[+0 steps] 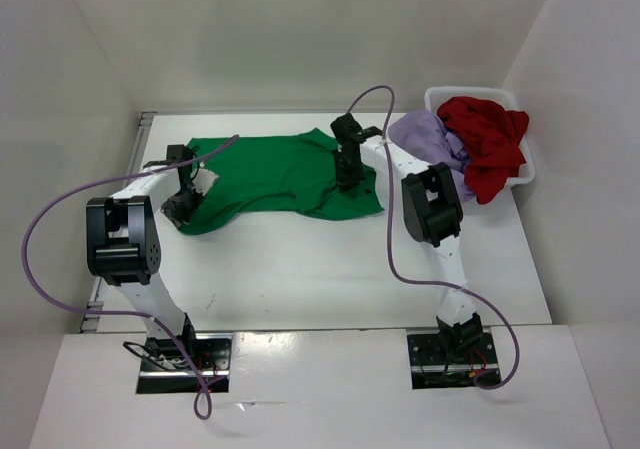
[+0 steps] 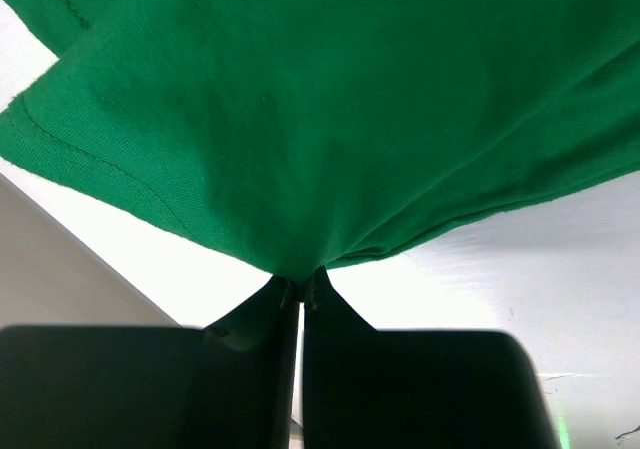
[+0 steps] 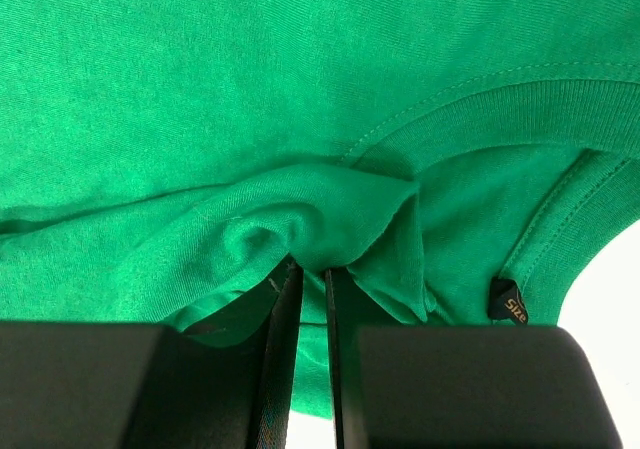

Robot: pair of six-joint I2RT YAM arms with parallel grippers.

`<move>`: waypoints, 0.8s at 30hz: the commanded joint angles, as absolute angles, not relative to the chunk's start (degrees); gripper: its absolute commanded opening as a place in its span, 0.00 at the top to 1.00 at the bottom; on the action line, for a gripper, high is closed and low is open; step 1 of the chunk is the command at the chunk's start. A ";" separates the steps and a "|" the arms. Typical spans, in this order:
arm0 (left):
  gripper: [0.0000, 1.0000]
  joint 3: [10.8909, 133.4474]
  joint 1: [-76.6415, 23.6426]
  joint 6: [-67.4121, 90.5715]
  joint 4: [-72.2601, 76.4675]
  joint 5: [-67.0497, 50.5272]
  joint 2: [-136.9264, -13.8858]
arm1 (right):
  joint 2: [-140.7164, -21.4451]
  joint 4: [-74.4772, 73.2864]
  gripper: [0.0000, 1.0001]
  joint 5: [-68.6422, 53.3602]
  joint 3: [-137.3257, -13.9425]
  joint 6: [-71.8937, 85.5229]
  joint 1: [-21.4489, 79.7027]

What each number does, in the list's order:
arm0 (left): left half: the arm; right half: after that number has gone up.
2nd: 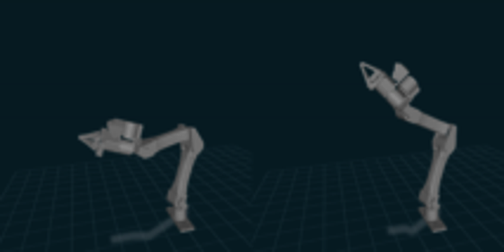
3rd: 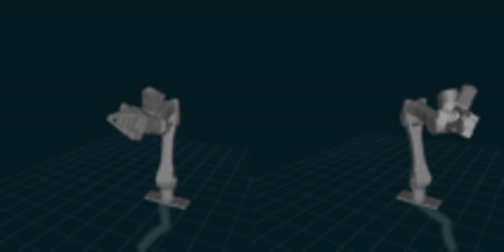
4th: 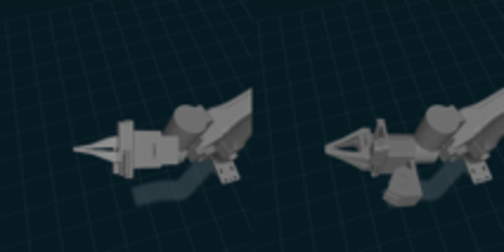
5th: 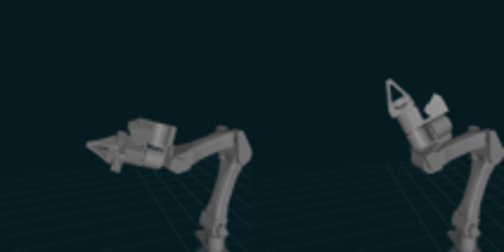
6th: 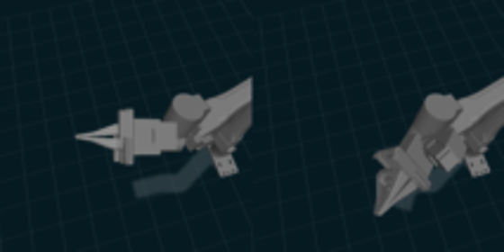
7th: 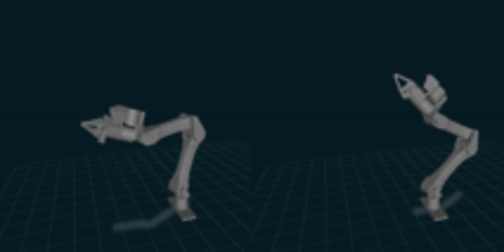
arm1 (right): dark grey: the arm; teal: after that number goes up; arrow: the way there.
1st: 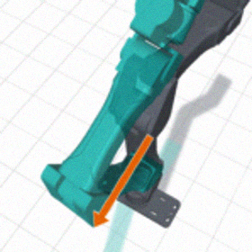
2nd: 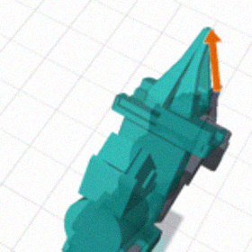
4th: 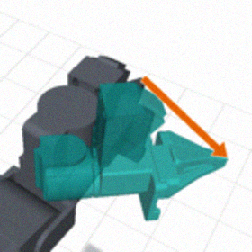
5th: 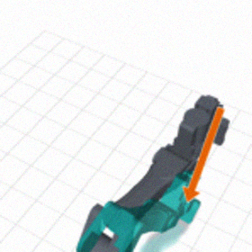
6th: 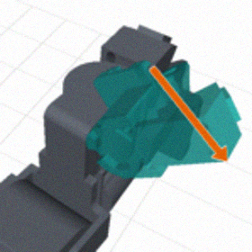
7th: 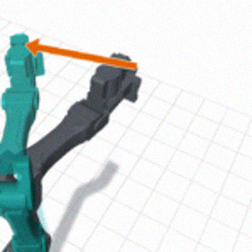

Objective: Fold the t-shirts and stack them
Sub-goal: Flatten out the tshirt

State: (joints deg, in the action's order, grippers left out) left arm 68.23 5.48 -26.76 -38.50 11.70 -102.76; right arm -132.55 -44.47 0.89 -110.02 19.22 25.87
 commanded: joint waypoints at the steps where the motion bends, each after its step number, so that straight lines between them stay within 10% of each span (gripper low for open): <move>1: 1.00 67.50 5.45 -26.54 -38.94 10.99 -101.78 | -128.58 -44.30 0.81 2.28 -109.42 19.51 26.54; 24: 1.00 66.97 5.45 -26.54 -38.94 10.99 -101.78 | -131.92 -46.49 0.70 3.87 -114.08 18.37 26.54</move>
